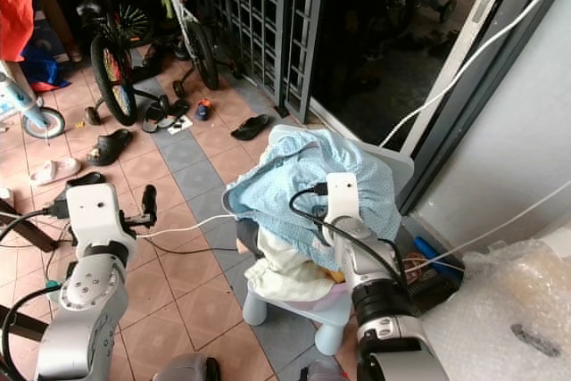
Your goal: Clothes washing
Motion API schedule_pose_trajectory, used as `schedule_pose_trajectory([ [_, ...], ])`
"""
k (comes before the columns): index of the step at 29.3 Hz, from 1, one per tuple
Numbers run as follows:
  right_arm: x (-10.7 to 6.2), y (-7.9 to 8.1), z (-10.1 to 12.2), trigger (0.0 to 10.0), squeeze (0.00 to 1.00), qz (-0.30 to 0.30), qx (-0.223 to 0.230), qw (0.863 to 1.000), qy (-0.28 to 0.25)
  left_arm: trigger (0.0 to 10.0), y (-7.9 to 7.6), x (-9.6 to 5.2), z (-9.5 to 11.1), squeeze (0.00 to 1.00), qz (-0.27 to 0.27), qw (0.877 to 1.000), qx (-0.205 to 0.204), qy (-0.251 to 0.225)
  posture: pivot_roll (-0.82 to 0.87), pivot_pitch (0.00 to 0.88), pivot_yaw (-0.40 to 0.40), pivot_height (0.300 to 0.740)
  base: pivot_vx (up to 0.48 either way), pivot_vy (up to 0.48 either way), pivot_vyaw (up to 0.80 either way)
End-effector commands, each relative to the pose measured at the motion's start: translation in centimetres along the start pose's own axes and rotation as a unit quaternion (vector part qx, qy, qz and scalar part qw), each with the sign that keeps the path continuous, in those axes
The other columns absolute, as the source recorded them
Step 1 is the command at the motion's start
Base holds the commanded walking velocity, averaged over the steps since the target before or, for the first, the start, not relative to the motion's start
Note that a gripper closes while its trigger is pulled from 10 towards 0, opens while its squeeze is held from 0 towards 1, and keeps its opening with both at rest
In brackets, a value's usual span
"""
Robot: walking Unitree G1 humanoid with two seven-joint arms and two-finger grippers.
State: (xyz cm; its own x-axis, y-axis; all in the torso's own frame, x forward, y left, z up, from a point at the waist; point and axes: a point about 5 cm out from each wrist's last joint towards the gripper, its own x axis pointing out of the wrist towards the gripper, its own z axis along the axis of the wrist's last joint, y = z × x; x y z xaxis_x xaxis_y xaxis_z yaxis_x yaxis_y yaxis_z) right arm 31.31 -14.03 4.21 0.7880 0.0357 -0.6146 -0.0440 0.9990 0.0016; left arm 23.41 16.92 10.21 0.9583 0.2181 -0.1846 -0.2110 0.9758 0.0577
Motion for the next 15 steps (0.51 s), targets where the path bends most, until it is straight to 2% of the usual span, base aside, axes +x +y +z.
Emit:
schedule_pose_trajectory([
  [1,0.1,0.1,-0.5,0.0,0.00,0.002,0.012,1.000,0.018,10.0,0.3,-0.3,0.3,0.00,0.007,1.000,0.002,-0.001,0.12,0.046,-0.042,0.740,0.000,0.000,0.00],
  [5,0.0,0.7,-0.6,0.0,0.00,0.011,0.020,1.000,0.017,10.0,0.6,-1.1,0.2,0.00,0.017,1.000,-0.004,0.003,0.13,0.051,-0.057,0.740,0.000,0.000,0.00],
  [9,0.0,0.9,-0.3,0.0,0.00,0.014,0.020,1.000,0.012,10.0,0.8,-1.1,0.3,0.00,0.027,1.000,-0.012,0.003,0.11,0.049,-0.052,0.740,0.000,0.000,0.00],
  [13,-0.2,1.0,0.0,0.0,0.00,0.016,0.029,0.999,0.005,10.0,0.3,-0.9,0.3,0.00,0.010,1.000,-0.009,0.001,0.09,0.052,-0.043,0.740,0.000,0.000,0.00],
  [15,-0.6,0.6,0.1,0.0,0.00,0.012,0.042,0.999,0.001,10.0,-0.6,-0.8,0.3,0.00,-0.017,1.000,-0.016,0.005,0.06,0.062,-0.029,0.740,0.000,0.000,0.00],
])
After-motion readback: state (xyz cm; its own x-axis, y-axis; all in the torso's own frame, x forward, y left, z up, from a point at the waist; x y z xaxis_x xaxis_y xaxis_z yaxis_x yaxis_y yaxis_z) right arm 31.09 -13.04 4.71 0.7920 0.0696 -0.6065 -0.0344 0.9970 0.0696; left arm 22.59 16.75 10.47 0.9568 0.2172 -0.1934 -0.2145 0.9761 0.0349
